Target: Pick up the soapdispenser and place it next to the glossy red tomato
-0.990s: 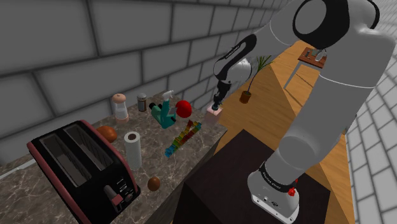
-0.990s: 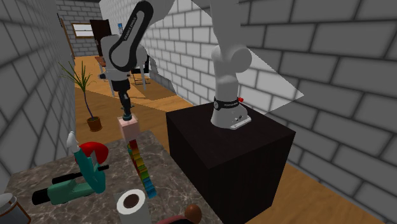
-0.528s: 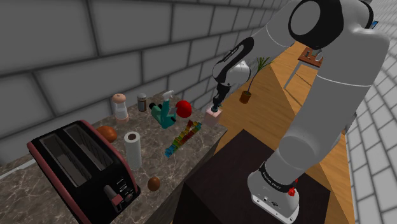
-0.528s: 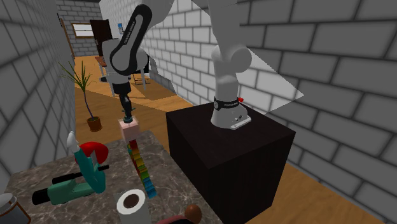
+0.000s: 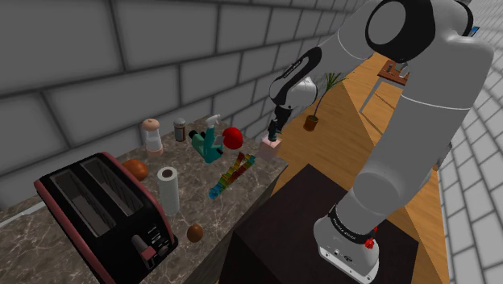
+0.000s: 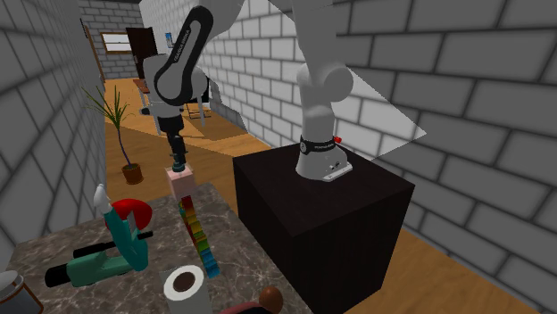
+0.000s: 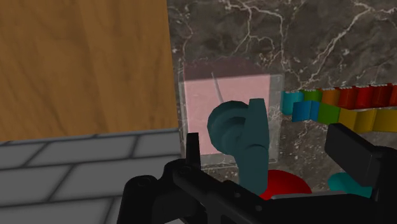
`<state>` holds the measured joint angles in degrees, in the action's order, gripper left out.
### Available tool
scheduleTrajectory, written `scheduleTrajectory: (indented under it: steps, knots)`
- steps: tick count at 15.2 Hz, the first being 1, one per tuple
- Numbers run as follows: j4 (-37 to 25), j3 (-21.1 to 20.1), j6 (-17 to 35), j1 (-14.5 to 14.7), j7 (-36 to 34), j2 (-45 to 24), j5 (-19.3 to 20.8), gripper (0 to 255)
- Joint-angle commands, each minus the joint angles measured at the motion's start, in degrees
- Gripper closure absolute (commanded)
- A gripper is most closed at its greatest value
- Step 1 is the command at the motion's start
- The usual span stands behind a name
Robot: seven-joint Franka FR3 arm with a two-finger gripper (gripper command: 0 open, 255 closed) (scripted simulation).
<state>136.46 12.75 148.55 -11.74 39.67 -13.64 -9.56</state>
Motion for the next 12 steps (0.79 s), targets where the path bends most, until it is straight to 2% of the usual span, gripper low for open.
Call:
scheduleTrajectory:
  steps: [1, 4, 12]
  knots:
    - [-0.04, 0.47, -1.77, 0.25, -0.71, 1.8, 1.01, 0]
    - [-0.61, 1.43, -6.86, 0.7, -2.51, 6.53, 3.57, 0]
    - [-0.61, 1.39, -6.86, 0.66, -2.52, 6.53, 3.58, 0]
